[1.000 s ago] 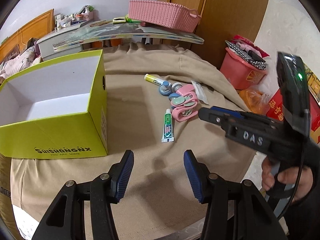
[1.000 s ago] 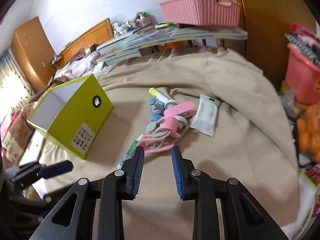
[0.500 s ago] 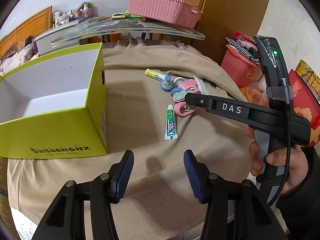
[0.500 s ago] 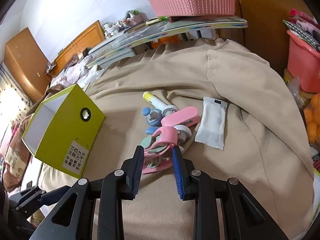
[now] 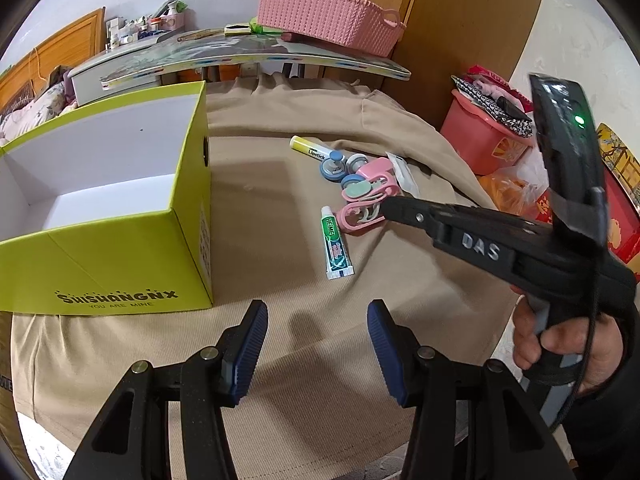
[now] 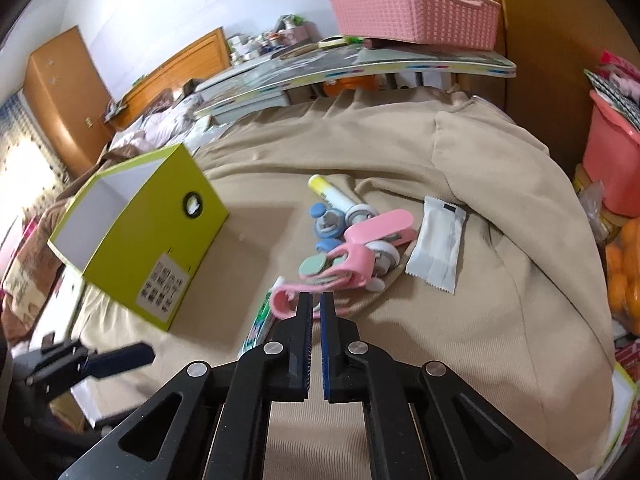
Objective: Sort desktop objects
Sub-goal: 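Move the right gripper down toward the pink clip in the pile, then close the right gripper on the pink clip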
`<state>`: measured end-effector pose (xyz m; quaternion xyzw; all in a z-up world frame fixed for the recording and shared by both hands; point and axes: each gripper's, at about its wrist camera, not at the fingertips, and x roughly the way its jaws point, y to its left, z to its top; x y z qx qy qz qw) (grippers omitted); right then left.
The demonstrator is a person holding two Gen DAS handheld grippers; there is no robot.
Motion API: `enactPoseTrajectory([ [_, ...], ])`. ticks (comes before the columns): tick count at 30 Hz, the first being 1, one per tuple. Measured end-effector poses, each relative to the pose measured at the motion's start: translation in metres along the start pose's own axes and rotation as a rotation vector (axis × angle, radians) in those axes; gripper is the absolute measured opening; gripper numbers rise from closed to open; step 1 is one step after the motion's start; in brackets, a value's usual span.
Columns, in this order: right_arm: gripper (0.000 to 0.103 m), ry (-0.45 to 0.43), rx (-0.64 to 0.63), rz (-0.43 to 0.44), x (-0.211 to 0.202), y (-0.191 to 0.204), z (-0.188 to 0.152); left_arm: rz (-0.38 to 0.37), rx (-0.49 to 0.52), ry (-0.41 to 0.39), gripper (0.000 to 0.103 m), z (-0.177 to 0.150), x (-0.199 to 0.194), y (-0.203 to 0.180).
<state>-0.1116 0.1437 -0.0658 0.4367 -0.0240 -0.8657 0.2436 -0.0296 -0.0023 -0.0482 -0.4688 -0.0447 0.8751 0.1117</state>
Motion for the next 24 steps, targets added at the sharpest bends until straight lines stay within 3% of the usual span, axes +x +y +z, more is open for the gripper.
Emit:
enactPoseTrajectory([
  [4,0.006,-0.006,-0.071,0.018,-0.004,0.006,-0.002,-0.002,0.001,0.005,0.053,0.000,0.001,0.000],
  [6,0.018,-0.014,-0.122,0.010,-0.004,0.011,-0.001,-0.002,-0.001,0.007,0.053,0.000,0.002,0.000],
  [7,0.029,-0.018,-0.167,-0.001,-0.004,0.017,-0.001,-0.002,-0.002,0.008,0.053,0.000,0.002,0.000],
  [12,0.041,-0.025,-0.380,-0.058,0.001,0.039,-0.004,-0.002,-0.008,0.012,0.053,-0.001,0.003,0.001],
  [16,0.042,0.008,-0.508,-0.078,0.010,0.048,-0.006,-0.003,-0.013,0.015,0.053,-0.001,0.004,0.002],
  [24,0.042,0.039,-0.576,-0.090,0.023,0.042,-0.002,-0.006,-0.024,0.023,0.053,-0.001,0.006,0.004],
])
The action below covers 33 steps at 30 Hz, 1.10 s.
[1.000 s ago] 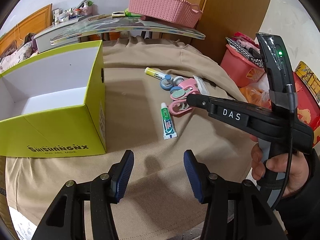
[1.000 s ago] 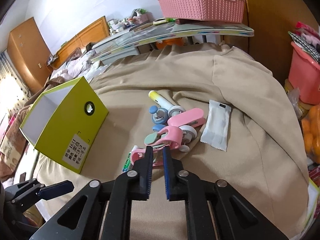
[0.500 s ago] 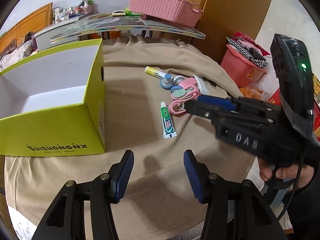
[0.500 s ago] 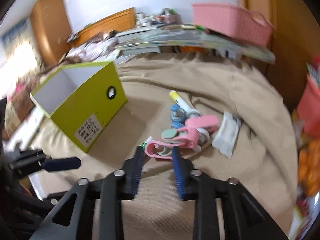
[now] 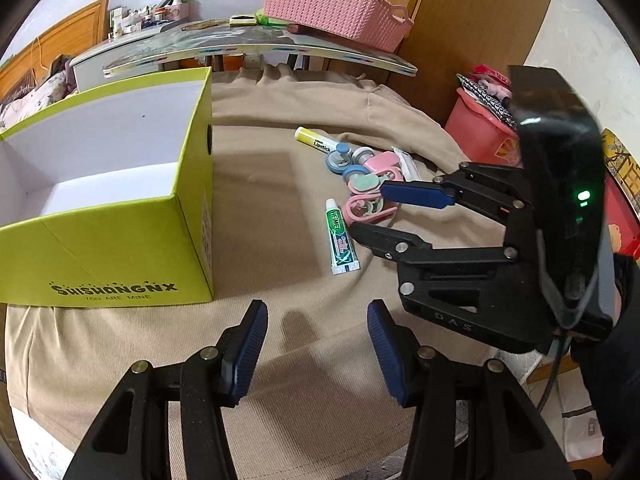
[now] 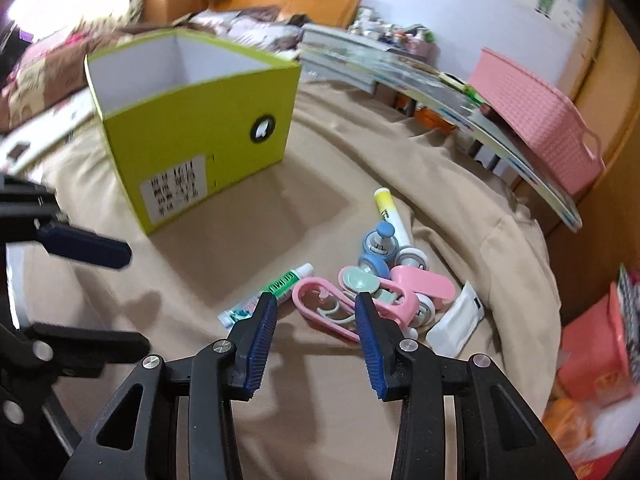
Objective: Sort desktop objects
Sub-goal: 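Close the right gripper on the pink clip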
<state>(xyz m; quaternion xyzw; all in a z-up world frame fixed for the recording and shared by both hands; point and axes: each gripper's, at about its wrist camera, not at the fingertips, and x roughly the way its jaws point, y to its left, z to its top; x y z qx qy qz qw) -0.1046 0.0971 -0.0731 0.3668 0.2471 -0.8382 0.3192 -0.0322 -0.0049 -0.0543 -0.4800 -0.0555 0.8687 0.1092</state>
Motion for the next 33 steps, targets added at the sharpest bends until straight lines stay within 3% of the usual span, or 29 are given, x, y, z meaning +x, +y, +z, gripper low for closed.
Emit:
enactPoseTrajectory([
  [3,0.040,0.010,-0.023,-0.002,0.004,-0.002,0.000,-0.005,-0.001,0.004,0.053,0.000,0.001,-0.001],
  [11,0.013,0.015,-0.039,-0.001,0.011,-0.008,0.000,-0.005,-0.009,0.011,0.052,0.005,0.004,-0.003],
  [26,0.004,-0.029,0.066,0.037,-0.007,-0.022,-0.006,-0.012,-0.010,0.037,0.052,0.018,0.024,-0.016],
  [30,0.004,-0.043,0.084,0.065,-0.014,-0.025,-0.009,-0.006,-0.010,0.039,0.052,0.018,0.026,-0.017],
  [33,0.010,-0.058,0.122,0.094,-0.012,-0.032,-0.007,-0.006,-0.013,0.044,0.052,0.017,0.027,-0.018],
])
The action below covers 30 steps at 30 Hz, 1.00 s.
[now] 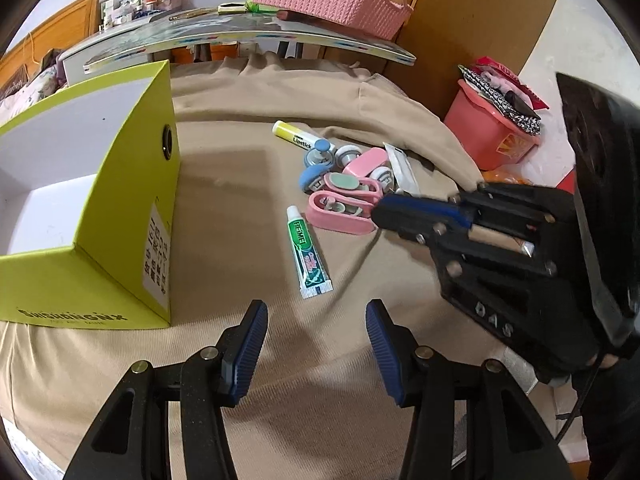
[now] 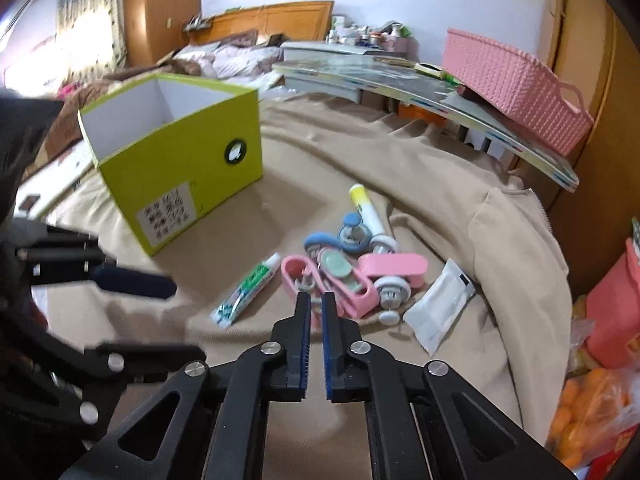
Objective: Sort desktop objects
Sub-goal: 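Close the right gripper on the pink clip, then lift the pink clip off the table with the right gripper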
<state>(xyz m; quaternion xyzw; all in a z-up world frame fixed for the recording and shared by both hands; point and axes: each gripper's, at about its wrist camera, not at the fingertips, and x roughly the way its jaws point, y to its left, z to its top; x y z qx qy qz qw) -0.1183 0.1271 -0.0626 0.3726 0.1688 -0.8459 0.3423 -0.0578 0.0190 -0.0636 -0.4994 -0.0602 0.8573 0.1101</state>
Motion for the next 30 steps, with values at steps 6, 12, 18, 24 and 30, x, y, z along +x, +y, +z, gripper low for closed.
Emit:
enactPoseTrajectory([
  [6,0.023,0.035,-0.030,0.057,0.012,0.002,0.006,0.003,-0.003,0.004,0.052,0.000,0.001,0.001],
  [12,0.030,0.053,-0.064,0.053,0.021,0.001,0.009,0.001,-0.004,0.007,0.052,0.000,0.003,0.001],
  [18,0.042,0.067,-0.082,0.046,0.028,0.002,0.010,0.001,-0.011,0.015,0.052,0.000,0.005,0.001],
  [24,0.041,0.069,-0.070,0.042,0.032,0.001,0.008,0.005,-0.018,0.019,0.052,0.000,0.006,0.002],
  [30,0.020,0.070,-0.059,0.038,0.037,0.000,0.005,0.007,-0.016,0.018,0.052,0.001,0.006,0.001],
])
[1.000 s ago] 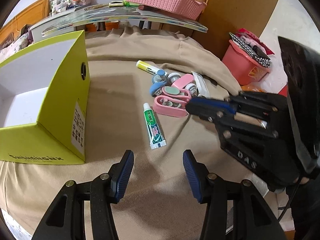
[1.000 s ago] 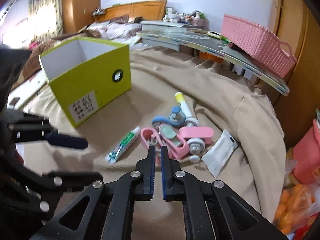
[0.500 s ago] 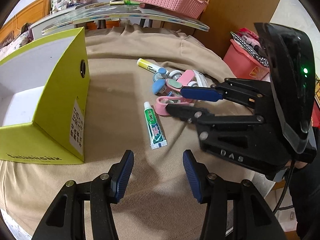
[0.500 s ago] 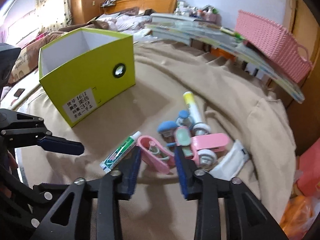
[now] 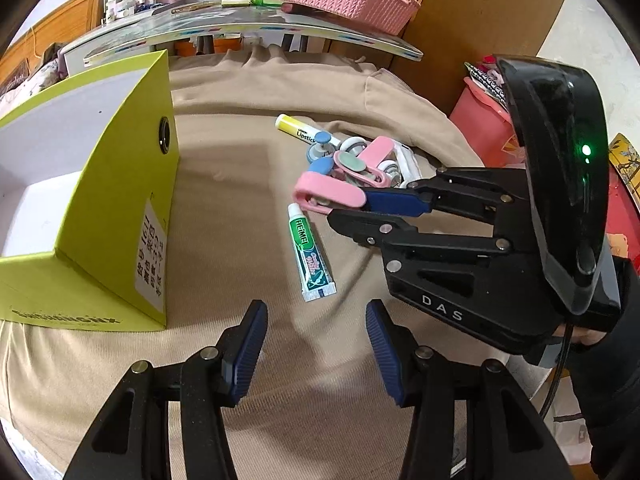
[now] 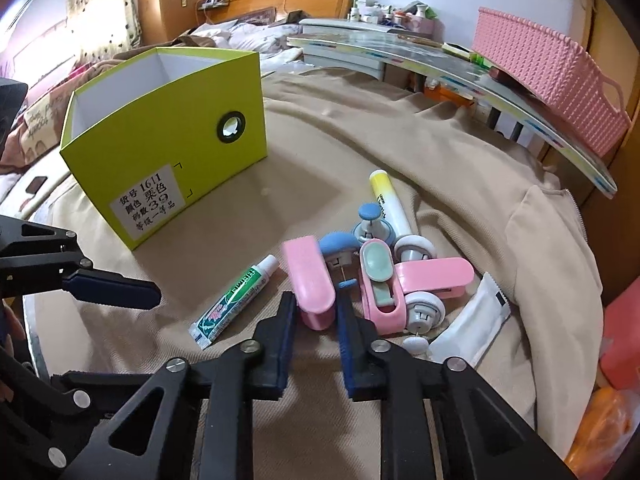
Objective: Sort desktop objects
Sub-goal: 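Lift the pink clip off the table with the right gripper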
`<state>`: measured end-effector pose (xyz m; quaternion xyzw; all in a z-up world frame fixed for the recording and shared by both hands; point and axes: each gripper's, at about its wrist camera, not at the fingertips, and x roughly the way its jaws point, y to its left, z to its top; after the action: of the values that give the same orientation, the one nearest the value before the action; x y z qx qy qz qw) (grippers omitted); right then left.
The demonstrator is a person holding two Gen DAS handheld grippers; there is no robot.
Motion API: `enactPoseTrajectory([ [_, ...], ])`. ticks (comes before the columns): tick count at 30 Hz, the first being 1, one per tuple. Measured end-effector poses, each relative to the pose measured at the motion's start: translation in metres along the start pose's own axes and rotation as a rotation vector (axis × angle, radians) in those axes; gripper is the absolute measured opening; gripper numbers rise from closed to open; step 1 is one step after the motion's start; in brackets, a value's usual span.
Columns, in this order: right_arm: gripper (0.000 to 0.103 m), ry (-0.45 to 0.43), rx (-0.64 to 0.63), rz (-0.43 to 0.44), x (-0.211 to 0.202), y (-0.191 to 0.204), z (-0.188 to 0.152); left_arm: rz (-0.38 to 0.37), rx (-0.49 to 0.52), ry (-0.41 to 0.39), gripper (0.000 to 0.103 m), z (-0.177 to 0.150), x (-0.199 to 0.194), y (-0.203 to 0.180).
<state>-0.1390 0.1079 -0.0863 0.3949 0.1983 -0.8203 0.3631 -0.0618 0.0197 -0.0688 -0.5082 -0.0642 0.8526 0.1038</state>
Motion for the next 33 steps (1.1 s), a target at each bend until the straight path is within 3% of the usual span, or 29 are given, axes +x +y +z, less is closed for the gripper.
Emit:
enactPoseTrajectory([
  [11,0.018,-0.090,0.096,0.010,-0.028,-0.008,-0.008,0.014,-0.004,-0.015,0.052,0.008,0.001,-0.002],
  [20,0.017,-0.136,0.203,-0.022,-0.062,-0.018,-0.036,0.036,-0.027,-0.002,0.051,0.021,0.015,0.000],
  [33,0.017,-0.067,0.267,-0.038,-0.064,-0.020,-0.074,0.062,-0.053,-0.009,0.051,0.029,0.025,0.003],
])
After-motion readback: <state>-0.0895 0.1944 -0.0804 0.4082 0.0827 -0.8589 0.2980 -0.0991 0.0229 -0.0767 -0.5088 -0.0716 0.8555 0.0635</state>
